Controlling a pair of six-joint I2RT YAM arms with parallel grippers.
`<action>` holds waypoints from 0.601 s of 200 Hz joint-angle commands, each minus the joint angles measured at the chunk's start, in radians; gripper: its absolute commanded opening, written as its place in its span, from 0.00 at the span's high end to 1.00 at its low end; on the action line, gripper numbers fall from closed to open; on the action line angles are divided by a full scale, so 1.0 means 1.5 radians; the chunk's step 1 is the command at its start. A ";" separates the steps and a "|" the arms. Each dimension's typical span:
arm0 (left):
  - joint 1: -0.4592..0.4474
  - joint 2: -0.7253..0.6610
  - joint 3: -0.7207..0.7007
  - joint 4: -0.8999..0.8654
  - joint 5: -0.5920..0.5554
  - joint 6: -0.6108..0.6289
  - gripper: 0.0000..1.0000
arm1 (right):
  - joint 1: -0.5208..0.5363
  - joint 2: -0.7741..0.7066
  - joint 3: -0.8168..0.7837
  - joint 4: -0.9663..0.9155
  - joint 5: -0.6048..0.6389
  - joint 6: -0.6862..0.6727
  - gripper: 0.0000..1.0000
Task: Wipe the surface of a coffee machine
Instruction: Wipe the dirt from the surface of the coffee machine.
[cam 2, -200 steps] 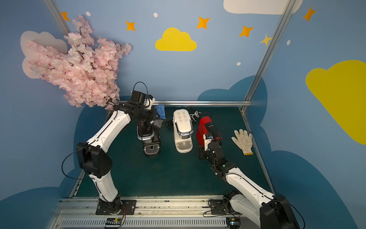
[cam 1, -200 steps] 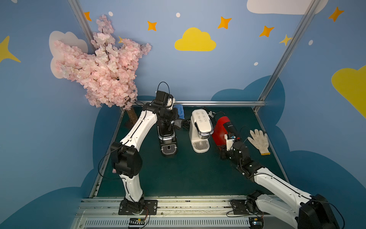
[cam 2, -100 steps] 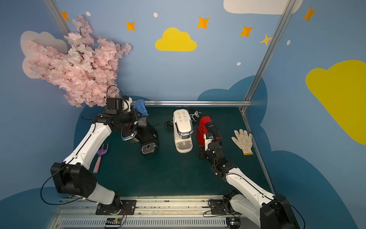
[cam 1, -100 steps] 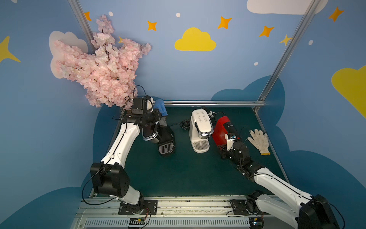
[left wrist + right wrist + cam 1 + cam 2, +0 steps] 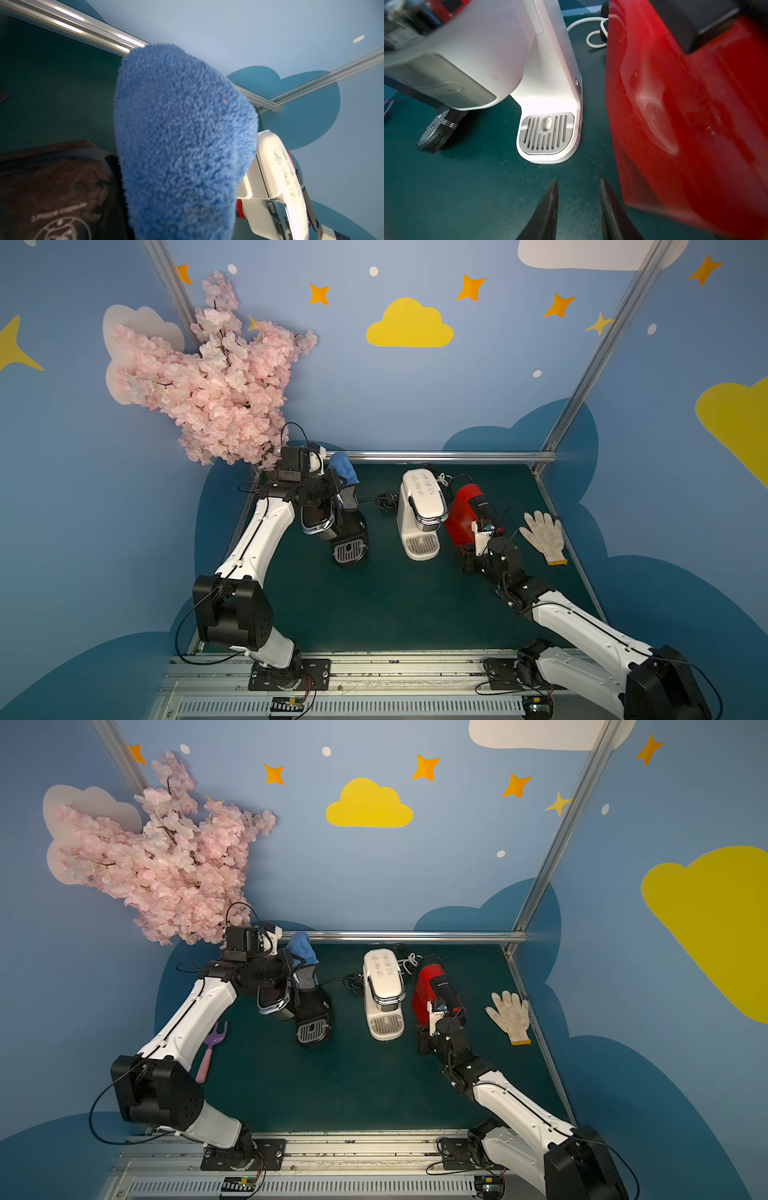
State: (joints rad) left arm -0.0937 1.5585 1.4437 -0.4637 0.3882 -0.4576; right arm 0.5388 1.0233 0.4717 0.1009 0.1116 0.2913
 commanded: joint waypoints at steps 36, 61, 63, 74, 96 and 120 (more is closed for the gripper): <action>-0.004 -0.041 0.014 -0.003 0.029 -0.007 0.97 | 0.004 0.007 0.018 0.006 -0.010 0.002 0.66; -0.004 -0.064 0.004 0.000 0.005 0.010 0.97 | 0.004 0.008 0.019 0.007 -0.013 0.002 0.66; -0.003 -0.065 0.003 -0.002 0.001 0.012 0.97 | 0.004 0.008 0.020 0.007 -0.013 0.002 0.66; 0.000 -0.077 -0.008 -0.004 -0.026 0.020 0.97 | 0.004 0.008 0.020 0.005 -0.013 0.002 0.66; 0.011 -0.108 -0.050 0.021 -0.074 0.020 0.97 | 0.004 0.008 0.021 0.005 -0.011 0.002 0.66; 0.023 -0.117 -0.084 0.024 -0.129 0.019 0.97 | 0.005 0.009 0.020 0.005 -0.011 0.002 0.66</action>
State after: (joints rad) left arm -0.0776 1.3907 1.3605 -0.4446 0.3077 -0.4484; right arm 0.5388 1.0332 0.4721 0.1005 0.1032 0.2913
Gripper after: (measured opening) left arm 0.111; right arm 0.343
